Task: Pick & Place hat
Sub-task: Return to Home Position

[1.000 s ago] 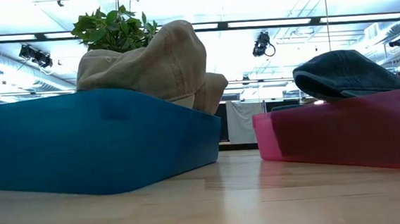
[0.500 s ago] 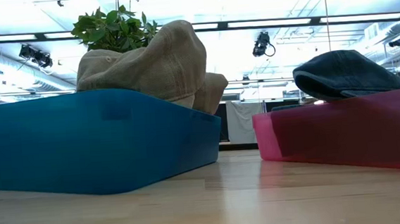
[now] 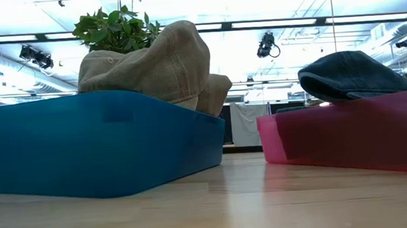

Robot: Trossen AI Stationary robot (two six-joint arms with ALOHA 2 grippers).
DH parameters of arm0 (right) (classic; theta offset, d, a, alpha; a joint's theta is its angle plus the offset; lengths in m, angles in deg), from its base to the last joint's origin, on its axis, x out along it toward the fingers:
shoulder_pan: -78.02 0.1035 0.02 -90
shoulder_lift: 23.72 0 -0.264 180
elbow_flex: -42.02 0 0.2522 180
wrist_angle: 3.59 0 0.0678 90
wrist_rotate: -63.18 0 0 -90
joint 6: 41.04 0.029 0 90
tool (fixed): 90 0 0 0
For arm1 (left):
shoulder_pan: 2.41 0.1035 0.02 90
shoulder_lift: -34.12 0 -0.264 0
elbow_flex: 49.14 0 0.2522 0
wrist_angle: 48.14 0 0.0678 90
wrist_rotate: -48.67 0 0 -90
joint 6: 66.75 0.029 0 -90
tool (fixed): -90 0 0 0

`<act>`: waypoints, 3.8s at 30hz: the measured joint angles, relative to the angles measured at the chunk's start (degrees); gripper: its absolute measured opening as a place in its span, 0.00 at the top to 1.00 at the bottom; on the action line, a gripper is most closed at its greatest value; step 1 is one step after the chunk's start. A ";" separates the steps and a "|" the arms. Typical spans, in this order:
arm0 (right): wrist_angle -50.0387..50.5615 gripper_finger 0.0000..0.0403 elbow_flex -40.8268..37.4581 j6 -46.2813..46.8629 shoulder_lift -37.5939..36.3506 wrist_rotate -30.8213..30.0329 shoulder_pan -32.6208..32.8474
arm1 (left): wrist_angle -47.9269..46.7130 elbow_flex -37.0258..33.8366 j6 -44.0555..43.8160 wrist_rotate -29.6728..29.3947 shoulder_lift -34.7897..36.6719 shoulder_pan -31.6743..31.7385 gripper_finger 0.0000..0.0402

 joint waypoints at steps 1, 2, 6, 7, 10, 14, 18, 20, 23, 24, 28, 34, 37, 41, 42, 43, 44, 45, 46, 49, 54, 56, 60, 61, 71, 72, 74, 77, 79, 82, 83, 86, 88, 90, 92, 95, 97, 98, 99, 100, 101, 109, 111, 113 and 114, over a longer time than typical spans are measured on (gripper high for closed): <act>0.70 0.99 0.00 0.77 0.00 -0.01 0.36 | 0.00 0.00 -0.02 0.70 -0.63 0.02 0.99; 1.41 0.99 0.00 1.48 0.00 -0.05 0.65 | -0.12 -0.03 0.04 1.01 -1.02 0.04 0.99; 3.27 0.99 0.00 4.08 0.00 -0.04 1.71 | -1.47 -0.04 0.35 1.26 -1.40 0.28 0.99; 3.25 0.99 0.00 4.34 0.00 -0.06 1.93 | -1.73 -0.04 0.38 1.37 -1.40 0.41 0.99; 3.23 0.99 0.00 5.45 0.00 -0.06 2.51 | 0.56 -1.72 1.25 1.77 -1.34 1.21 0.99; 3.21 0.99 0.00 6.93 -0.02 -0.06 3.77 | 10.10 -9.47 -0.59 5.42 0.41 2.22 0.99; 3.22 0.99 0.00 8.45 0.00 -0.06 5.02 | 18.82 -18.62 -4.10 7.64 2.62 2.77 0.99; 3.22 0.99 0.00 9.00 0.00 -0.07 5.57 | 21.83 -22.63 -4.91 7.70 4.38 2.87 0.99; 3.21 0.99 0.00 9.56 0.02 -0.06 5.97 | 28.57 -28.06 -5.99 7.70 7.99 3.48 0.99; 3.21 0.99 0.00 9.67 0.00 -0.06 5.95 | 30.82 -29.84 -6.20 7.68 9.41 3.73 0.99; 3.25 0.99 0.00 9.67 0.00 -0.06 5.95 | 35.07 -37.27 -7.30 5.90 14.68 4.66 0.99; 3.39 0.99 0.00 9.67 0.00 -0.08 5.95 | 39.49 -47.30 -7.19 -3.27 24.76 4.00 0.99; 3.69 0.99 0.00 9.68 0.01 -0.08 5.93 | 44.22 -53.57 -7.28 -7.50 29.28 3.09 0.99; 3.61 0.99 0.00 9.69 0.02 -0.06 5.93 | 52.55 -63.35 -8.66 -12.91 36.52 1.87 0.99; 3.67 0.99 0.00 9.69 0.01 -0.07 5.92 | 53.66 -66.09 -9.15 -14.34 38.03 1.41 0.99; 3.69 0.99 0.00 9.67 0.00 -0.06 5.93 | 56.17 -68.12 -9.57 -15.41 39.29 1.16 0.99; 3.68 0.99 0.00 9.67 0.02 -0.03 5.93 | 57.61 -70.52 -9.75 -16.66 40.79 0.81 0.99; 3.82 0.99 0.00 9.66 0.02 -0.02 5.93 | 58.84 -72.87 -9.98 -18.11 42.17 0.45 0.99; 3.82 0.99 0.00 9.58 0.00 -0.02 5.93 | 61.01 -74.44 -9.97 -19.11 43.47 0.24 0.99; 4.20 0.99 0.00 9.21 0.02 0.00 5.91 | 63.23 -78.58 -9.97 -22.74 48.13 -0.56 0.99; 4.51 0.99 0.00 9.18 0.06 0.11 5.91 | 62.66 -83.91 -8.53 -25.38 54.29 -2.19 0.99; 4.46 0.99 0.00 8.24 0.07 0.11 5.91 | 62.67 -86.30 -7.41 -25.41 57.16 -2.55 0.99; 4.05 0.99 0.00 4.41 0.07 0.30 5.91 | 62.76 -91.72 -7.18 -25.22 62.65 -1.62 0.99; 3.92 0.99 0.00 3.77 0.10 0.38 5.91 | 63.13 -93.33 -7.79 -25.08 64.22 -1.21 0.99; 3.53 0.99 0.00 -3.88 0.09 0.40 5.91 | 67.50 -107.81 -11.14 -23.83 78.01 2.16 0.99; 3.48 0.99 0.00 -3.82 0.09 0.42 5.91 | 67.80 -109.01 -11.13 -23.72 79.32 2.24 0.99; 2.90 0.99 0.00 -3.69 0.09 0.40 5.91 | 68.72 -111.33 -10.53 -23.80 81.91 2.30 0.99; 1.78 0.99 0.00 -3.91 0.09 0.40 5.91 | 70.07 -114.47 -9.07 -23.80 86.15 2.30 0.99; 1.19 0.99 0.00 -3.91 0.11 0.40 5.91 | 70.42 -116.21 -8.88 -23.79 88.79 2.40 0.99; 0.24 0.99 0.00 -3.91 0.25 0.40 5.90 | 70.50 -118.82 -8.68 -23.72 92.20 3.18 0.99; 0.13 0.99 0.00 -3.89 0.30 0.40 5.91 | 70.33 -119.74 -8.68 -23.73 93.39 3.51 0.99; -0.20 0.99 0.00 -3.87 0.40 0.39 5.88 | 70.56 -122.06 -8.73 -23.18 96.34 4.64 0.99; -0.22 0.99 0.00 -3.14 0.55 0.39 5.89 | 69.92 -122.69 -8.69 -22.32 98.10 5.27 0.99; -0.22 0.99 0.00 -2.23 0.82 0.40 5.88 | 68.26 -122.68 -8.25 -21.28 99.58 5.91 0.99; -0.24 0.99 0.00 -1.70 1.13 0.39 5.89 | 66.96 -122.68 -7.35 -20.40 100.81 6.67 0.99; -0.29 0.99 0.00 -0.34 1.58 0.40 5.88 | 66.14 -122.68 -5.74 -19.56 103.24 7.78 0.99; -0.31 0.99 0.00 0.80 1.96 0.40 5.91 | 64.58 -122.68 -5.40 -19.34 105.19 8.46 0.99; -0.32 0.99 0.00 1.23 2.12 0.40 5.91 | 63.85 -122.69 -5.25 -19.01 106.26 8.71 0.99; -0.33 0.99 0.00 1.74 2.23 0.40 5.91 | 62.91 -122.70 -5.25 -18.53 107.43 8.92 0.99; -0.33 0.99 0.00 1.92 2.31 0.40 5.91 | 61.68 -122.70 -5.26 -18.08 108.63 9.06 0.99; -0.33 0.99 0.00 1.95 2.38 0.40 5.91 | 59.91 -122.70 -5.49 -17.84 109.89 9.09 0.99; -0.64 0.99 0.00 1.93 2.38 0.40 5.91 | 52.52 -122.70 -7.56 -17.28 112.15 9.05 0.99; -0.63 0.99 0.00 1.94 2.36 0.40 5.91 | 51.59 -122.73 -8.15 -17.19 112.11 9.05 0.99; -0.61 0.99 0.00 1.59 2.35 0.38 5.91 | 49.05 -122.73 -9.56 -17.23 112.14 9.05 0.99; -0.61 0.99 0.00 0.91 2.16 0.30 5.91 | 47.55 -122.73 -10.44 -17.21 112.07 9.05 0.99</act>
